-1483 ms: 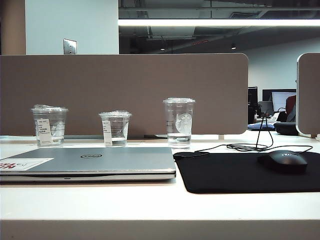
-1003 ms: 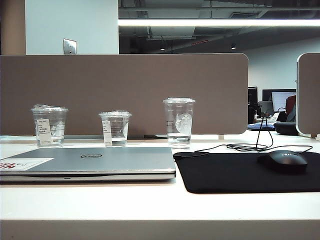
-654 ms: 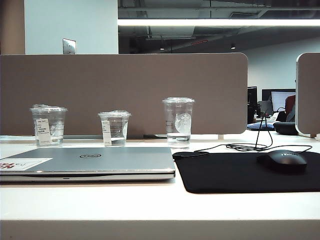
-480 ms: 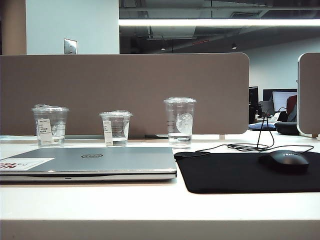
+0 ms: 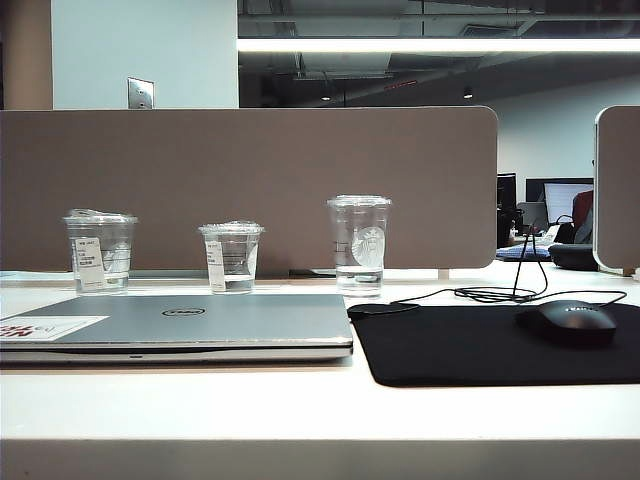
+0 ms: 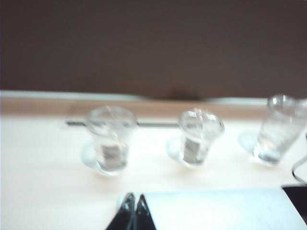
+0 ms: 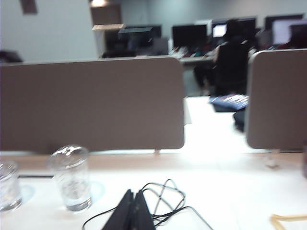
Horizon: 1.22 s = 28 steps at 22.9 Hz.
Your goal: Pick up the coffee cup on the middle and place it on the right side of the laptop.
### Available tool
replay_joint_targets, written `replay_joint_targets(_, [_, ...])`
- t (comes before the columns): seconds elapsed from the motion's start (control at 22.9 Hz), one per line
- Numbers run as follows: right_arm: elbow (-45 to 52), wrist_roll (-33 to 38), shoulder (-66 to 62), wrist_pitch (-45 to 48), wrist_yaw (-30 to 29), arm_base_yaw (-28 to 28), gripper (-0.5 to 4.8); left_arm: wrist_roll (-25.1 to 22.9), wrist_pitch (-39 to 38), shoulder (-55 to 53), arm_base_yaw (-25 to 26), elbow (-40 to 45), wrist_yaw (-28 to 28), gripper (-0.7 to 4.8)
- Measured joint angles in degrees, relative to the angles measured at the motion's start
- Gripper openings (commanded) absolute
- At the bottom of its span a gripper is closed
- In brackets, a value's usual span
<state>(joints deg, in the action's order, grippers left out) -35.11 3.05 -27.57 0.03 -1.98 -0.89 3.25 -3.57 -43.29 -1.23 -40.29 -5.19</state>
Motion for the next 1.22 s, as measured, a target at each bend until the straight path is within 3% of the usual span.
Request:
replay_joint_targets(0.13, [-6.05,-0.11,-8.09,-0.52,-3.85,0.07,-0.04,0.00,1.03,-5.62,-0.87,-2.75,-0.83,0.03])
replay_joint_targets(0.17, [-9.66,-0.13,-12.20,-0.96,-6.49,0.46,-0.04,0.00,3.89,-8.11,-1.92,-4.09,-1.01,0.39])
replay_joint_targets(0.22, [-11.67,-0.13,-14.43,-0.90,-7.85,0.61,-0.04,0.00,5.86,-9.11,-2.32,-4.26,-1.16,2.31])
replay_joint_targets(0.26, [-15.85,-0.11,-19.89,0.22,-9.86,1.16,-0.04,0.02,9.86,-11.58,-3.28,-4.59,-1.27,3.20])
replay_joint_targets(0.35, [-18.49,-0.13,-24.04,-0.07,-10.53,1.86,-0.05,0.00,13.46,-14.34,-4.22,-4.59,-1.29,4.01])
replay_joint_targets(0.52, [-23.10,-0.13,-32.37,0.35,-11.80,3.63,-0.04,-1.09,21.24,-20.81,-6.08,-4.61,-2.58,4.10])
replay_joint_targets(0.65, [-26.14,-0.13,-39.93,3.93,-12.04,4.90,-0.04,-1.68,25.75,-27.74,-6.73,-4.61,-5.09,4.79])
replay_joint_targets(0.96, [-30.86,-0.13,-51.58,5.53,-14.62,6.43,-0.04,-2.23,38.62,-45.29,-6.69,-4.70,-6.19,4.79])
replay_joint_targets(1.22, [-31.15,-0.13,-57.64,10.34,-14.64,6.45,-0.04,-2.36,43.47,-63.28,-7.37,-15.65,-6.84,4.79])
